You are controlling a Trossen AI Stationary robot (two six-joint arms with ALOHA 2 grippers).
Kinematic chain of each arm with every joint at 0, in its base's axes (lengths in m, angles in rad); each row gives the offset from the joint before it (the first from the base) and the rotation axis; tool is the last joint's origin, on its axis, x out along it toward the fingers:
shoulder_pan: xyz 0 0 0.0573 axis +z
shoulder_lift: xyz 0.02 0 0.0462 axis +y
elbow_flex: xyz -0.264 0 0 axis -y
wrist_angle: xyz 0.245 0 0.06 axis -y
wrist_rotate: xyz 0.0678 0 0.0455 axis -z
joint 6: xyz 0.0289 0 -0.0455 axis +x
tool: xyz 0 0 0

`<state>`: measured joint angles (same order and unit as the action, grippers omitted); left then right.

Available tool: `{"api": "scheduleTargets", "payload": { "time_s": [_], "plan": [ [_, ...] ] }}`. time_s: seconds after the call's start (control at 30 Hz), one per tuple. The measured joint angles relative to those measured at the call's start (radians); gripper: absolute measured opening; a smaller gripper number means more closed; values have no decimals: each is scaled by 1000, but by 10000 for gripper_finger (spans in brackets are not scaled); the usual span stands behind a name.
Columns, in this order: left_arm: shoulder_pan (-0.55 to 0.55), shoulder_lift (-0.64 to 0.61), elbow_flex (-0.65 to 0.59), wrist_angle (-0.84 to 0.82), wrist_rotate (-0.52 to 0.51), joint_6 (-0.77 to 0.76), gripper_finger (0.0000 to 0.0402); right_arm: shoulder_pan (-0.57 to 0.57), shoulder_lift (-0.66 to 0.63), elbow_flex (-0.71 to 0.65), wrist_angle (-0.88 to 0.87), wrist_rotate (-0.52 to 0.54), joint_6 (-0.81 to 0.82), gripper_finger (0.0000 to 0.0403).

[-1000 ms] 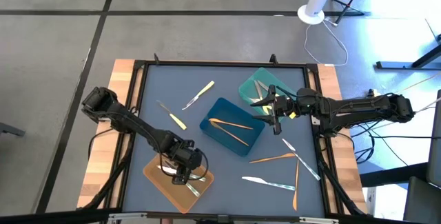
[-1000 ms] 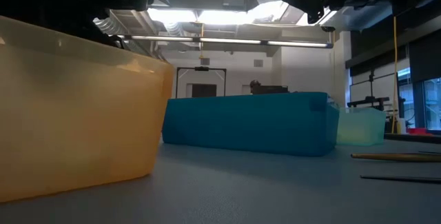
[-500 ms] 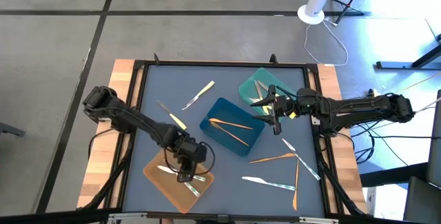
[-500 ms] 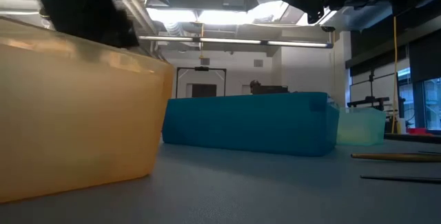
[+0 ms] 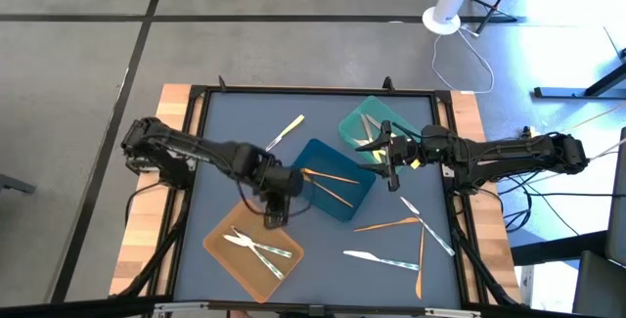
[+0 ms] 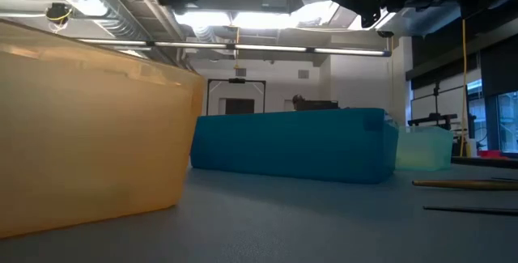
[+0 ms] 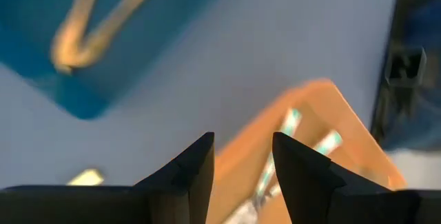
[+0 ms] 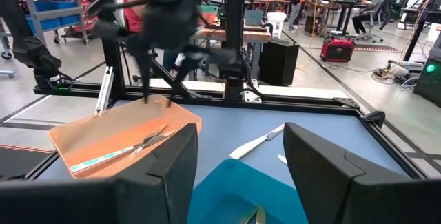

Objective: Sort silverware by color (type)
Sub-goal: Put the right yellow knife into the light blue bin

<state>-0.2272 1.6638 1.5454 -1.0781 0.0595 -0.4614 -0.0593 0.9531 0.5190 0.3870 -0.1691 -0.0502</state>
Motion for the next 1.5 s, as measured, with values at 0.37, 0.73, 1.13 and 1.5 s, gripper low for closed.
{"api": "scheduleTargets", "payload": {
  "time_s": [0.37,0.73,1.13,1.5],
  "plan": [
    [229,0,79,-15,-193,1,141,0,-37,0,-1,-7,0,205],
    [504,1,78,-9,-234,4,141,0,-36,0,-31,-7,0,205],
    [691,93,78,52,-137,105,141,0,-36,0,-55,-7,0,205],
    [721,245,77,55,-117,108,141,0,-36,0,-80,-7,0,205]
  ]
}}
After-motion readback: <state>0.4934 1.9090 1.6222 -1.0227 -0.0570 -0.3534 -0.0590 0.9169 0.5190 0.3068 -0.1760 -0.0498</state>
